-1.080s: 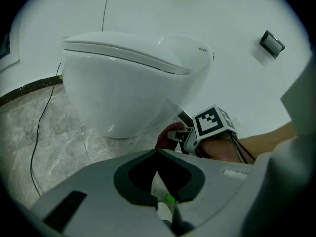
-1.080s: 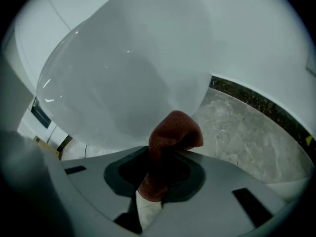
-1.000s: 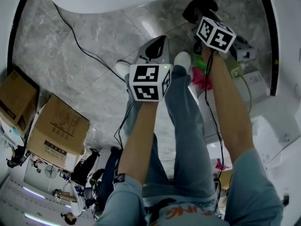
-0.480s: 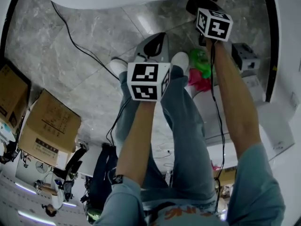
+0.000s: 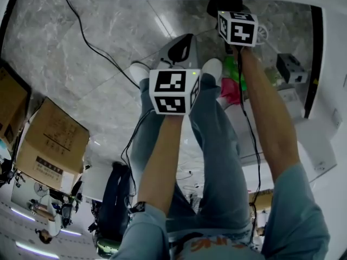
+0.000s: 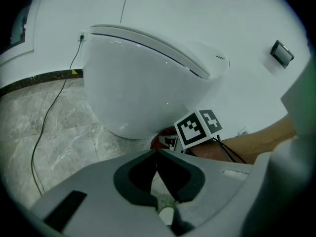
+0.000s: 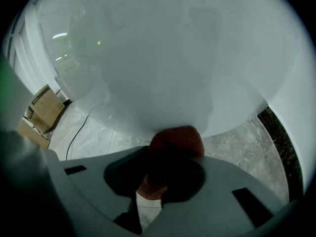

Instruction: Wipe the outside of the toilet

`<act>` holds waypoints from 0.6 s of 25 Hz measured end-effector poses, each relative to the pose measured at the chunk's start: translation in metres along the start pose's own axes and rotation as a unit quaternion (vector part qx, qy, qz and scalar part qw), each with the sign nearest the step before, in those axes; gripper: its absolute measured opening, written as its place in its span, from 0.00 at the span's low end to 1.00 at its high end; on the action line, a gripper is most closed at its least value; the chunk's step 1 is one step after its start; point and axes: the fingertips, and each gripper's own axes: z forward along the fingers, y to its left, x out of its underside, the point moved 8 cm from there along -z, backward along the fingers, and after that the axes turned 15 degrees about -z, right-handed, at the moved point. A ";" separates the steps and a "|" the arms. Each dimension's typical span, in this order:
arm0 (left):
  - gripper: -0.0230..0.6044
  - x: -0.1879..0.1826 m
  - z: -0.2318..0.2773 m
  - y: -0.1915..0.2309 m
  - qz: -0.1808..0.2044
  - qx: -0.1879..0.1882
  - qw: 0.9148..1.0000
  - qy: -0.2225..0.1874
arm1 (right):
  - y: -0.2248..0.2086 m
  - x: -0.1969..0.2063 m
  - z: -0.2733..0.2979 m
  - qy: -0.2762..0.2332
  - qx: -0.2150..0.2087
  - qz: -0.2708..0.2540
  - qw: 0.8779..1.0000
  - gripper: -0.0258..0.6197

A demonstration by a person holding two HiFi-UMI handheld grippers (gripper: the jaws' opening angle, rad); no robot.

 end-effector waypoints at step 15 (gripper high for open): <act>0.03 -0.017 -0.047 0.075 -0.039 -0.007 0.999 -0.031 | 0.100 -0.035 0.011 0.010 -0.015 -0.029 0.999 0.16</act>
